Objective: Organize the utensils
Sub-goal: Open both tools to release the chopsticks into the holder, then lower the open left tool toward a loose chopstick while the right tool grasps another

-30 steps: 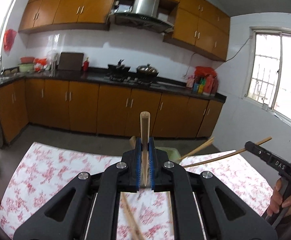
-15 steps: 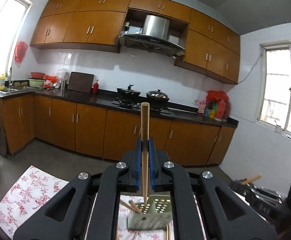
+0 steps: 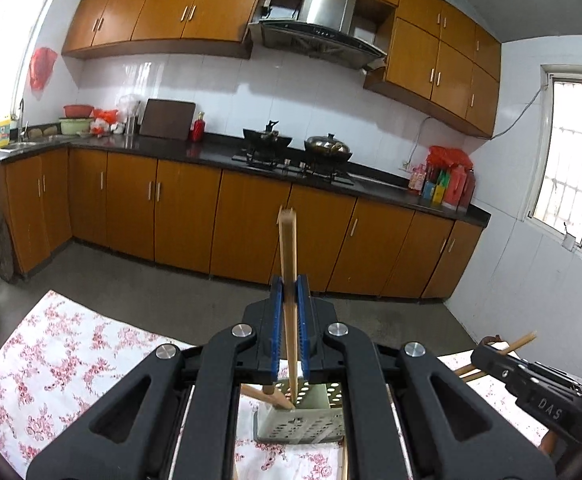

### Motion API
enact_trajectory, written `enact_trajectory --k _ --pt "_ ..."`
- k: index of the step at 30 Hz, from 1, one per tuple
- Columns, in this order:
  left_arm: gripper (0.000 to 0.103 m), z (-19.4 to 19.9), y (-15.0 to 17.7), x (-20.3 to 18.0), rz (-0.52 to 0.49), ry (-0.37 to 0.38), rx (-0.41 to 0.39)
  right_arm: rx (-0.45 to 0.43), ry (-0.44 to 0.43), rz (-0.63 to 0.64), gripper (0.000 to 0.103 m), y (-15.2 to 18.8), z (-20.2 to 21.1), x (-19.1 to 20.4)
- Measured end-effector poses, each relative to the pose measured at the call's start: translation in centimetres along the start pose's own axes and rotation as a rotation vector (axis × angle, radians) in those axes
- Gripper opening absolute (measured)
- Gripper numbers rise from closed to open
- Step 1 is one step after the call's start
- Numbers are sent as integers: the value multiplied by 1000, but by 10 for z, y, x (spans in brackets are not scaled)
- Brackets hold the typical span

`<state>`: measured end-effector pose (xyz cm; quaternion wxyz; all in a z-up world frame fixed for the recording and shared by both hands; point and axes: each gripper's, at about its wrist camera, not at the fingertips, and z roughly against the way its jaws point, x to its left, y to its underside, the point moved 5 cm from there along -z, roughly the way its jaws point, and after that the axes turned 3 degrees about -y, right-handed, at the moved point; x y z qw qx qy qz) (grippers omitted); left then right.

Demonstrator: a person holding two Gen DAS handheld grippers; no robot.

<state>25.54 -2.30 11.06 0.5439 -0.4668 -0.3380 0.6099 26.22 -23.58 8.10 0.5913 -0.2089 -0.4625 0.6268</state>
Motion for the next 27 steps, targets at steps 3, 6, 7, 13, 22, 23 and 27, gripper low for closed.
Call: enact_trajectory --k 3,6,7,13,22,23,27 --pt "8 4 -4 4 7 -1 -1 -14 6 -16 12 -2 6 -4" --pt "9 16 -9 8 18 3 -19 -40 17 -23 13 -4 17 -6" --pt "12 20 -11 8 22 5 -26 -52 24 -24 14 -4 23 -6" --pt "27 56 -18 19 27 -1 -77 -126 78 -34 19 4 60 -17" --pt "28 77 20 62 9 -83 -27 -36 186 -72 23 81 56 -54" --pt "28 75 29 67 4 -98 -10 2 192 -83 23 95 45 -59" --pt "28 53 74 89 -25 -163 94 162 159 -127 23 146 -4 -64"
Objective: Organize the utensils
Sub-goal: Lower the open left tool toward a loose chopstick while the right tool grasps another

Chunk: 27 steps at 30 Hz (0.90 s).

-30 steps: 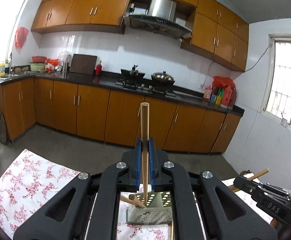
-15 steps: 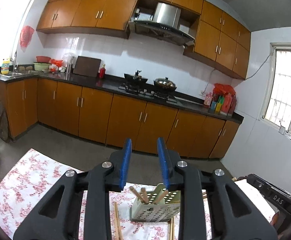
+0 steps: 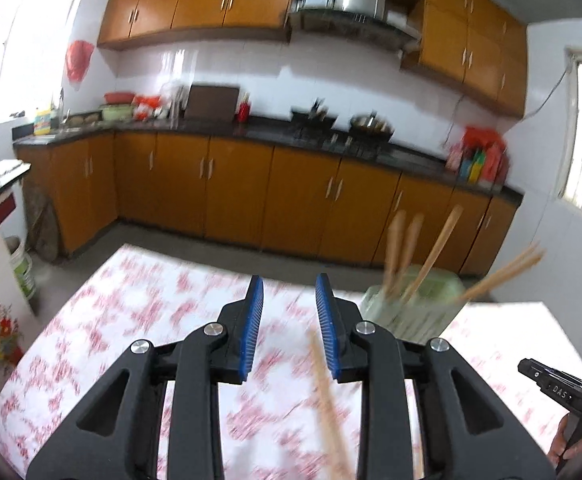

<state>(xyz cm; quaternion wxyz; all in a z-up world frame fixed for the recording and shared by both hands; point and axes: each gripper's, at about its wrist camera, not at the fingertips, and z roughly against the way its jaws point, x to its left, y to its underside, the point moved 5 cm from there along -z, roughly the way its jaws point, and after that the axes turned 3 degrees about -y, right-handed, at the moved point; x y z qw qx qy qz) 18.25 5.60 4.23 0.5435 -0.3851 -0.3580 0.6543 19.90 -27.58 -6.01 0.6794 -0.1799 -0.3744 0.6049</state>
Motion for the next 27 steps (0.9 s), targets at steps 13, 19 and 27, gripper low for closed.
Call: enact_trajectory --k 13,19,27 --pt "28 -39 80 13 -43 -1 202 202 -47 66 21 66 -76 43" --pt "28 -46 97 4 -45 19 248 198 6 124 17 69 -86 45" --pt "28 -54 116 -8 -39 72 308 161 110 162 8 65 -84 28"
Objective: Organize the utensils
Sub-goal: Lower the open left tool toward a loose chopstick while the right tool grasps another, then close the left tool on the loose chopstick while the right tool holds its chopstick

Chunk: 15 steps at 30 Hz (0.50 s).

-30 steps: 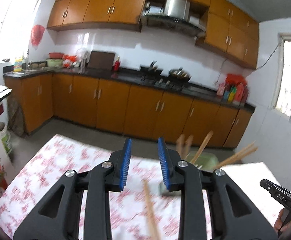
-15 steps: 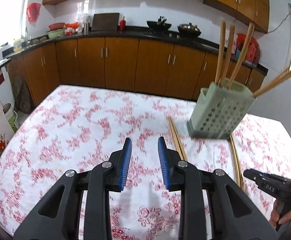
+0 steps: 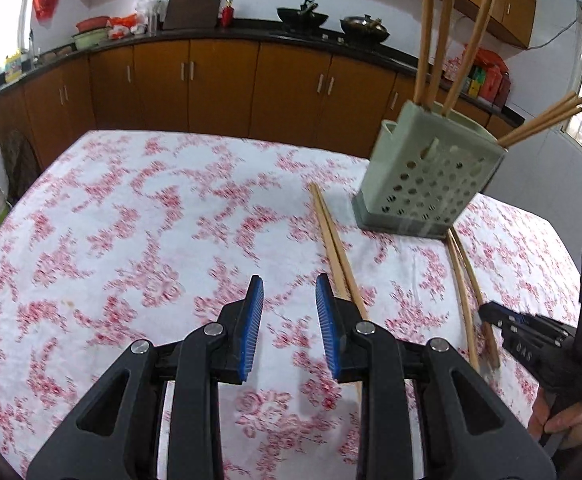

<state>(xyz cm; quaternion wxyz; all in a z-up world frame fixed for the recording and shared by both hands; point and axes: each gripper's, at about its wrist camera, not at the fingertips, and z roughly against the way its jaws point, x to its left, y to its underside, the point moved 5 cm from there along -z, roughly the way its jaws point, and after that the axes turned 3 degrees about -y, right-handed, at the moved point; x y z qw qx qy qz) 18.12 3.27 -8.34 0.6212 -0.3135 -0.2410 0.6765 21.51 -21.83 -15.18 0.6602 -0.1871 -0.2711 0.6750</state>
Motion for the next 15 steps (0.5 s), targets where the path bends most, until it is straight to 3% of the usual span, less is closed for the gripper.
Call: enact_trajectory --k 8,15 --pt "28 -14 20 -25 -49 73 78 -24 83 -167 8 2 10 -72" --pt "28 -29 35 -40 -97 66 138 -32 94 -166 8 4 13 -83"
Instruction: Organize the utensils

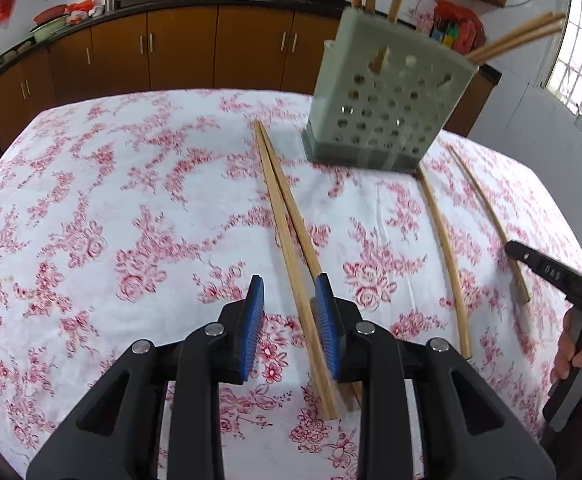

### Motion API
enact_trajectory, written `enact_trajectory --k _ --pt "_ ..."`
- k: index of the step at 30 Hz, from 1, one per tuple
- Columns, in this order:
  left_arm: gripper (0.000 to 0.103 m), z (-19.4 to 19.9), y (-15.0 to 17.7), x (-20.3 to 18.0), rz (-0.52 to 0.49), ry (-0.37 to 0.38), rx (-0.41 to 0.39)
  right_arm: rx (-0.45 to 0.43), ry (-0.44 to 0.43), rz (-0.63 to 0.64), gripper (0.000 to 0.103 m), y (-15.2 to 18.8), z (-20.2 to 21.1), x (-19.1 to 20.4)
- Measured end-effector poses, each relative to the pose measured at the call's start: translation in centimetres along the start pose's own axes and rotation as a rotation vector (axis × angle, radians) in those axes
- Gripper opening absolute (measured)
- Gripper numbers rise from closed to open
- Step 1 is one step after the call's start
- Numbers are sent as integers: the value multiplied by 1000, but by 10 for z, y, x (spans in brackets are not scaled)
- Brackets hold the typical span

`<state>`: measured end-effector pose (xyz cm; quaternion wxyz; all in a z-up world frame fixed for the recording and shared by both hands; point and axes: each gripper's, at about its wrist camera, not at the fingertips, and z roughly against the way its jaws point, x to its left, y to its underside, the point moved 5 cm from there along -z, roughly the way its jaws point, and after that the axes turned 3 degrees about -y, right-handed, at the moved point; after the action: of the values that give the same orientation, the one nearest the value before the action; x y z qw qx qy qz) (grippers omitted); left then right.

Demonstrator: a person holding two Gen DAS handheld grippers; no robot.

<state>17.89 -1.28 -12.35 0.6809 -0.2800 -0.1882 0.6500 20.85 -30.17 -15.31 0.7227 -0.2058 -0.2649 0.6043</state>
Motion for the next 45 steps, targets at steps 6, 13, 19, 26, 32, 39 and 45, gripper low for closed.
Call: enact_trajectory --k 6,13,19,26,32,39,45 --pt "21 -6 4 -7 -33 -44 13 1 -5 -3 8 -2 -1 3" --pt "7 -15 -7 17 11 -138 3 2 -18 -1 10 0 0 8" --pt "7 -17 -20 64 62 -180 6 7 -53 16 10 2 1 15" --pt "8 -16 -19 71 15 -144 -18 -6 -36 82 9 6 4 26" --pt "8 -13 -17 67 39 -144 -21 -8 -29 28 9 1 6 12" --pt "8 -11 -18 69 55 -157 -22 -6 -59 4 17 3 11 7" --pt "9 -11 -18 70 66 -145 -23 -16 -25 52 17 7 10 12"
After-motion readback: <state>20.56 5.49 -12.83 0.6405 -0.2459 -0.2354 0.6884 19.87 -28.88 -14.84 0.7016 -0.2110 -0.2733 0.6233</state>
